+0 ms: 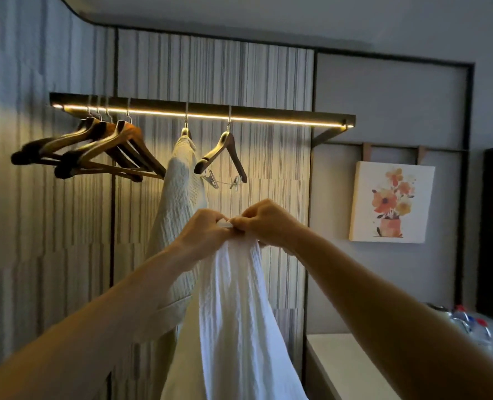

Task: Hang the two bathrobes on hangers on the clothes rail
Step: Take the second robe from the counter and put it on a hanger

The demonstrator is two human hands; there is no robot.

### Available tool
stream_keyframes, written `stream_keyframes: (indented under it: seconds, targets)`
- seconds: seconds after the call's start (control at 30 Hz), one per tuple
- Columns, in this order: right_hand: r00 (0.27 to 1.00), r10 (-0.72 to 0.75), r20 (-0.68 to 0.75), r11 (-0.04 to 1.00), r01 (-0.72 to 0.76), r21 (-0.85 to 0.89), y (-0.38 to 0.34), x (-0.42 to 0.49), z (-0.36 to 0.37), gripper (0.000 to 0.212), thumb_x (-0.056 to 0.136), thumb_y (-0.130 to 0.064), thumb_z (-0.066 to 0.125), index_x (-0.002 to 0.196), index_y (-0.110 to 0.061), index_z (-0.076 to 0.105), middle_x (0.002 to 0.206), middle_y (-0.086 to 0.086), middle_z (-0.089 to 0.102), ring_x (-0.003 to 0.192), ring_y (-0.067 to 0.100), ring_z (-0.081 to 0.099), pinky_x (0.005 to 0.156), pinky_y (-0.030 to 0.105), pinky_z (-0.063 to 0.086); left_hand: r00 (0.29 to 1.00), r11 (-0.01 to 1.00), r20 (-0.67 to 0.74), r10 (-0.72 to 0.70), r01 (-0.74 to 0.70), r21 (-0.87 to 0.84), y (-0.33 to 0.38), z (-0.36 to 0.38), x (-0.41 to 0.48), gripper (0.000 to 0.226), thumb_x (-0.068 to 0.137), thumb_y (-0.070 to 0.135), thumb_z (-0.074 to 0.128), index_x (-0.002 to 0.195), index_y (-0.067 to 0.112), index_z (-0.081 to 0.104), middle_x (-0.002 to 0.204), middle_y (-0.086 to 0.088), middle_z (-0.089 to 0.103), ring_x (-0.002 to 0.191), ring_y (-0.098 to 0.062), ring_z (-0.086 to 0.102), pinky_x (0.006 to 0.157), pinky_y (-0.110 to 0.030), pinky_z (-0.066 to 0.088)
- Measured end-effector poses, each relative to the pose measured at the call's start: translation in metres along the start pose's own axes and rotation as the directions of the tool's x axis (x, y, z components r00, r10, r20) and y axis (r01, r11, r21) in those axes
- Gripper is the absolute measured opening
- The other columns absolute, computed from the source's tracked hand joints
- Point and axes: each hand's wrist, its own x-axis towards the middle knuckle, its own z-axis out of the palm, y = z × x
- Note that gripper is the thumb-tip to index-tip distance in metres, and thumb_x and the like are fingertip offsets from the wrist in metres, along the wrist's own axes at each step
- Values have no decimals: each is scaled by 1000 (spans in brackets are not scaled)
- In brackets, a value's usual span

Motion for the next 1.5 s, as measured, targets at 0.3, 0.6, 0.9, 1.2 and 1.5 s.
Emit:
stream_keyframes:
  seconds: [0.3,0.6,0.9,1.2,1.5]
  targets:
    - [921,-76,-383,967,-26,-253,-63,137,18,32,90,-38,58,73,-11,64,67,7,70,60,21,70,64,37,62,966,922,-158,-207,138,-362,-26,-31,62,26,76,13,67,71,-11,58,62,-12,45,61,-22,45,59,-36,34]
    - [904,133,-407,917,-268,-296,-78,269,45,19,95,-20,51,82,-6,56,69,4,48,60,16,49,60,29,46,948,887,-213,-235,119,-446,-51,-54,122,23,75,20,71,73,-2,69,69,-15,57,67,-25,58,82,-52,56]
    - [845,315,-431,930,-365,-36,-62,290,35,28,99,-24,48,110,0,58,75,10,55,59,20,57,44,27,44,956,862,-166,-241,133,-489,-76,-53,138,41,75,12,72,45,17,44,38,5,31,44,-15,29,55,-32,34]
    - [862,205,-464,978,-203,54,-11,244,25,18,97,-19,52,99,-4,62,69,4,53,53,14,51,45,24,45,974,901,-104,-202,143,-410,-97,-34,135,32,78,24,74,58,15,50,55,-4,38,50,-16,35,56,-31,35]
    - [876,101,-471,970,19,243,109,79,45,14,96,-11,53,110,-9,52,81,10,62,61,16,60,53,23,54,953,932,-73,-294,268,-243,-111,14,91,32,72,29,75,77,-3,70,65,-7,57,63,-22,56,60,-33,46]
